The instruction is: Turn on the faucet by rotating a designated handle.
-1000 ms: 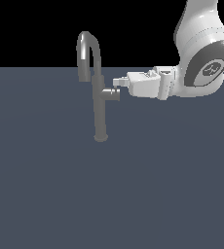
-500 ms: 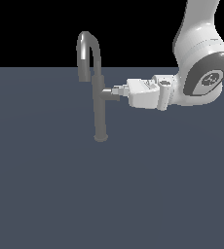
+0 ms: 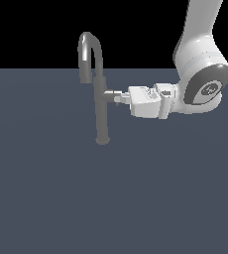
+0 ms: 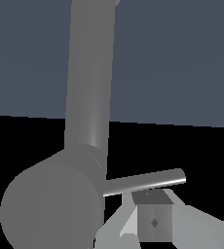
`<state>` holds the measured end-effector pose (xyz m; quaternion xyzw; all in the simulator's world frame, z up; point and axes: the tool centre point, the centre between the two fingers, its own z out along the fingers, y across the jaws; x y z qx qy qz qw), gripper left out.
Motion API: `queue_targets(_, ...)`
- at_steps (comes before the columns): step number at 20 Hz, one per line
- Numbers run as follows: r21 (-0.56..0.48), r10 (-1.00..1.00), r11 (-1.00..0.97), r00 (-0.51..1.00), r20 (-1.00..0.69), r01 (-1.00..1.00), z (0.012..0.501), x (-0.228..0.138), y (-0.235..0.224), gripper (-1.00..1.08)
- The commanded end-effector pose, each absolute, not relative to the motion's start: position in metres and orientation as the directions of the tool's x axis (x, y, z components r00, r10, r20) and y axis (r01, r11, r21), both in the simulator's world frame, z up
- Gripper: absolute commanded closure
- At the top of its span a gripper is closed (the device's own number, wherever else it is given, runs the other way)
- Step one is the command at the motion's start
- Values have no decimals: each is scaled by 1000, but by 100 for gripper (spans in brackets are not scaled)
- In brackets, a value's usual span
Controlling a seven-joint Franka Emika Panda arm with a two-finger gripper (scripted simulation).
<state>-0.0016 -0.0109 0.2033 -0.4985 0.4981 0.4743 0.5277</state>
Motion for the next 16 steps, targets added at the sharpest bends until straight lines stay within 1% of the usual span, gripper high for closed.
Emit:
queue_targets(1,-12,0,61,12,-1000,-998,172,-4,-11,108)
queue_targets(5,0,0,62,0,-1000,-998,156,-2,-11,108)
queue_targets(6,-63,8,49,64,-998,-997,195,5,-12,108)
queue_targets(16,-16,2,58,16,-1000,-998,152,20,-12,108)
